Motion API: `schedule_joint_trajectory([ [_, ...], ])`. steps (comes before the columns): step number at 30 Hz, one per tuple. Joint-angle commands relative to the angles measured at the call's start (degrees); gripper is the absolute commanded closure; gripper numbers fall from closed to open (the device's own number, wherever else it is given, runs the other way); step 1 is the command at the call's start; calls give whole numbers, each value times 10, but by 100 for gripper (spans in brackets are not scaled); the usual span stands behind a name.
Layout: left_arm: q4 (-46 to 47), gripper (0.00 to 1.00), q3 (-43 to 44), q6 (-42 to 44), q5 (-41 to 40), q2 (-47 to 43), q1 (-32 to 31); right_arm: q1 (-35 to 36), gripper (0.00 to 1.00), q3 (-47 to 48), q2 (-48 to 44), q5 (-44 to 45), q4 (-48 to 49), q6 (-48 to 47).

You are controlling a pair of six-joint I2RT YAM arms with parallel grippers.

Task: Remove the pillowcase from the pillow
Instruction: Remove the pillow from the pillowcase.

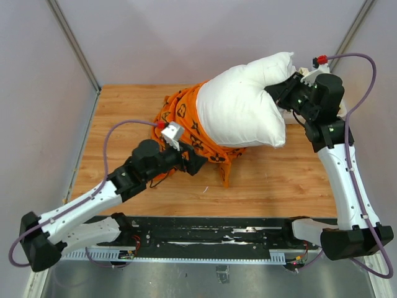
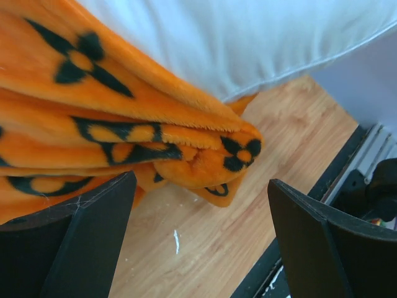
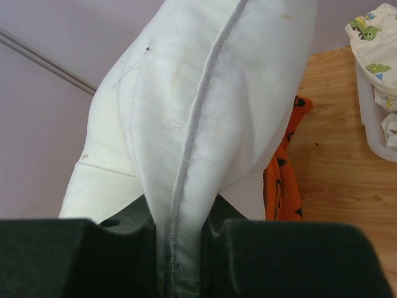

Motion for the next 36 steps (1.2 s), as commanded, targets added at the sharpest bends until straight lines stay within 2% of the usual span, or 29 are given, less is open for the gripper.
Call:
schedule_joint_trajectory([
  [1, 48, 8, -1, -8, -134, 69, -61, 27, 99, 23, -6, 24, 57, -10],
  [5, 134, 7, -2, -37, -104, 124, -63, 35, 99, 24, -3, 24, 53, -16],
  [10, 109, 9, 42, -45, -152, 210, -64, 35, 99, 17, -15, 33, 52, -25],
  [12, 108, 16, 39, -44, -188, 231, -65, 35, 99, 14, -19, 33, 56, -27],
  [13, 107, 22, 36, -42, -205, 242, -65, 35, 99, 14, -19, 32, 57, -27],
  [14, 103, 35, 33, -42, -221, 251, -65, 35, 99, 13, -19, 30, 57, -26],
  [16, 96, 78, 25, -46, -250, 269, -65, 35, 99, 17, -17, 27, 57, -27],
  [17, 91, 91, 18, -52, -262, 272, -65, 35, 99, 19, -16, 26, 57, -29],
  [18, 87, 99, 9, -59, -275, 274, -65, 35, 99, 23, -15, 25, 56, -30],
  [20, 80, 100, -17, -78, -301, 272, -65, 35, 99, 42, -12, 25, 52, -38],
  [23, 76, 100, -66, -104, -339, 276, -62, 34, 99, 122, 7, 28, 40, -55],
  [28, 47, 100, -125, -164, -352, 345, -12, 34, 99, 272, 46, 27, 4, -90],
  [32, 53, 99, -159, -178, -341, 340, -10, 34, 99, 285, 41, 27, 3, -103],
  [34, 52, 87, -164, -172, -329, 307, -10, 34, 99, 260, 32, 26, 6, -106],
  [36, 41, 57, -153, -154, -311, 258, -11, 34, 99, 223, 21, 27, 13, -107],
])
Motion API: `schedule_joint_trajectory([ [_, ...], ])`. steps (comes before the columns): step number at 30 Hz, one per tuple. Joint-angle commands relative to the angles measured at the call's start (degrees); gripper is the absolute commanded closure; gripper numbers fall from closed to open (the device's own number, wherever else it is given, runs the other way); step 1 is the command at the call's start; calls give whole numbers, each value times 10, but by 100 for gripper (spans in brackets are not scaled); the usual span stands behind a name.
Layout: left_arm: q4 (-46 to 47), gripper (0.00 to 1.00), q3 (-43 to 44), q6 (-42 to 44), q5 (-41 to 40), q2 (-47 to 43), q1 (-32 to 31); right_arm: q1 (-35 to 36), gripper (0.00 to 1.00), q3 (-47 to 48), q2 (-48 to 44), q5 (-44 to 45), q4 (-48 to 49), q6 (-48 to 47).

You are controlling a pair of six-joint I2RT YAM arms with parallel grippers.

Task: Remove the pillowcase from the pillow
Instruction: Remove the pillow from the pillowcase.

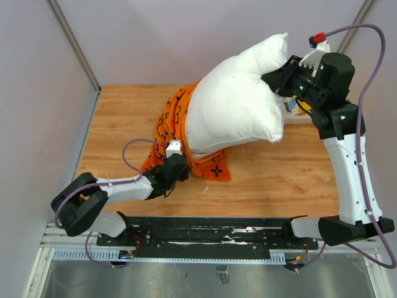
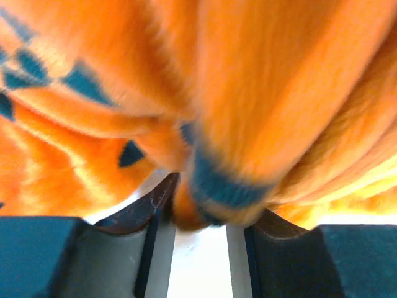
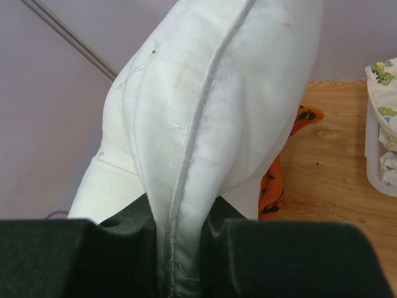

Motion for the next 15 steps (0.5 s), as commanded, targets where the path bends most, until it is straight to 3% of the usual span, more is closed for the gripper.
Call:
schedule_joint_trajectory([
  [1, -98, 34, -12, 20, 9, -85, 8, -4, 99, -22, -56, 44, 161, -24],
  [2, -101, 15, -3, 33, 29, -134, 8, -4, 99, -38, -60, 48, 161, -27],
  [3, -101, 2, 6, 48, 52, -174, 8, -7, 99, -56, -64, 54, 161, -28],
  [6, -137, 1, 67, 98, 70, -258, 10, -22, 99, -112, -86, 73, 167, -26],
  [10, -240, 1, 205, 150, 19, -272, 45, -44, 99, -189, -113, 85, 195, 4],
  [15, -197, 1, 274, 166, 98, -241, 152, -46, 99, -225, -108, 35, 211, 30],
])
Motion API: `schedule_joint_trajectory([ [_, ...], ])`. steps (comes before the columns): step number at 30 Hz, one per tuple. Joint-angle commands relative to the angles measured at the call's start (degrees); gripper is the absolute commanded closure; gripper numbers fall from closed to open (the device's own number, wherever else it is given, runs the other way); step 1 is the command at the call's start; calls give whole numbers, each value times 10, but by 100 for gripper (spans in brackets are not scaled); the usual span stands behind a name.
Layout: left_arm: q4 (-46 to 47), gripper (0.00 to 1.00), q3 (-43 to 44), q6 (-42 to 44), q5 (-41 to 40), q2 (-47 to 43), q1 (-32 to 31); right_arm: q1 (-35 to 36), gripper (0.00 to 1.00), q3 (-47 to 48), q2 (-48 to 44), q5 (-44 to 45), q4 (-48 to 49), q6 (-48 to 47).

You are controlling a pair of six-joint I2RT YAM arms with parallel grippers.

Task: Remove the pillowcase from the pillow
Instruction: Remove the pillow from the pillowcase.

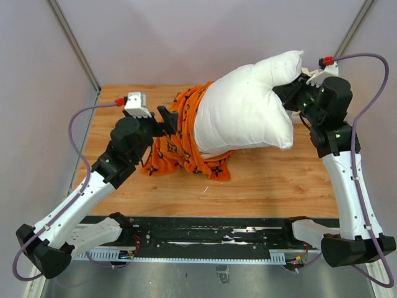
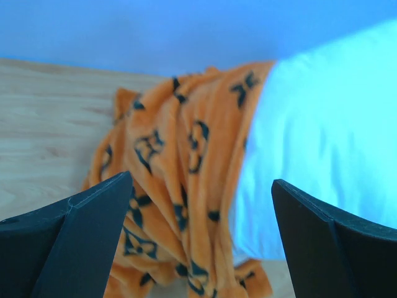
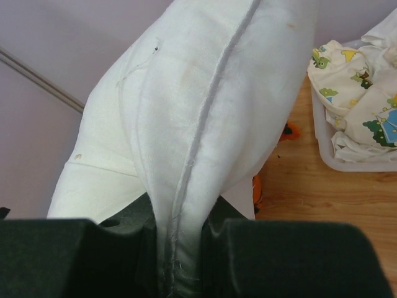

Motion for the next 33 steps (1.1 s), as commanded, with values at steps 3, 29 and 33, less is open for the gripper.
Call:
schedule_joint_trajectory([
  [3, 22, 1, 71, 42, 100, 81, 110, -5, 99, -38, -7, -53, 113, 40],
  [29, 38, 73, 169, 34, 90, 442, 140, -5, 99, -88, -21, -79, 117, 28],
  [33, 16, 79, 161, 45, 33, 434, 179, -6, 99, -85, -29, -67, 110, 19],
])
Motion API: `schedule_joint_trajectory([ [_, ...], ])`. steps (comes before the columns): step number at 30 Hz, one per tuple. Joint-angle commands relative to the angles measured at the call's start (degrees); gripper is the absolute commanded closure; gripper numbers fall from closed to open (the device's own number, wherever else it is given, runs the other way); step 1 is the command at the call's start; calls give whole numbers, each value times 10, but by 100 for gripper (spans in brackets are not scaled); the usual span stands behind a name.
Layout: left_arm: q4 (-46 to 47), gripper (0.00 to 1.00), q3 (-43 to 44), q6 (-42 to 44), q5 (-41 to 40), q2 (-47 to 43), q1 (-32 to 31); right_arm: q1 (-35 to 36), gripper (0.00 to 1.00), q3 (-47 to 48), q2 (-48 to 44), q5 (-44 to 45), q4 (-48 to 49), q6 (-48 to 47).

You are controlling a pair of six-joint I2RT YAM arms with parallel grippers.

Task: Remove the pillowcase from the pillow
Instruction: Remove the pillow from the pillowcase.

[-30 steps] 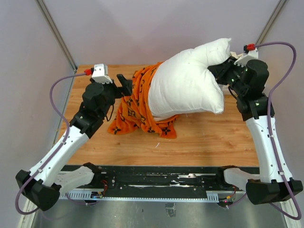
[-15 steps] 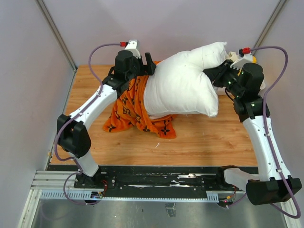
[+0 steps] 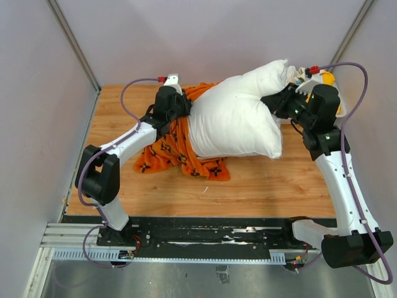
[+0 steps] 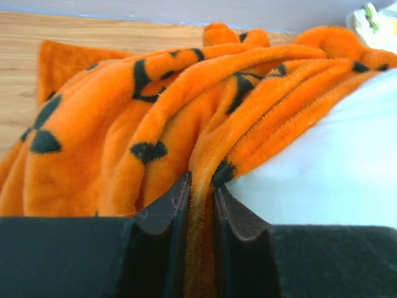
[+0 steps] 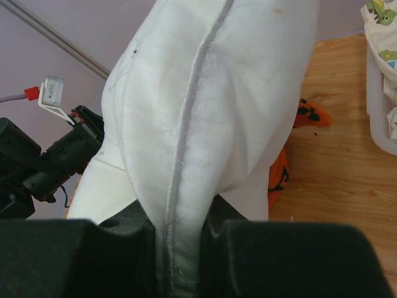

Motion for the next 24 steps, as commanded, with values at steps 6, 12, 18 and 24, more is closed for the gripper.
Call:
schedule_joint_trajectory([
  [6, -120, 81, -58, -11, -127, -34, 177, -40, 99, 12, -54, 30, 27, -9],
  [12, -104, 77, -111, -35, -65, -96, 280, -71, 99, 8, -70, -2, 36, 18],
  [18, -37, 32, -168, -29, 49, -178, 279, -71, 99, 17, -29, -31, 58, 40],
  [24, -60, 1, -174, -22, -2, -246, 281, -147, 99, 63, 1, -84, 59, 85],
])
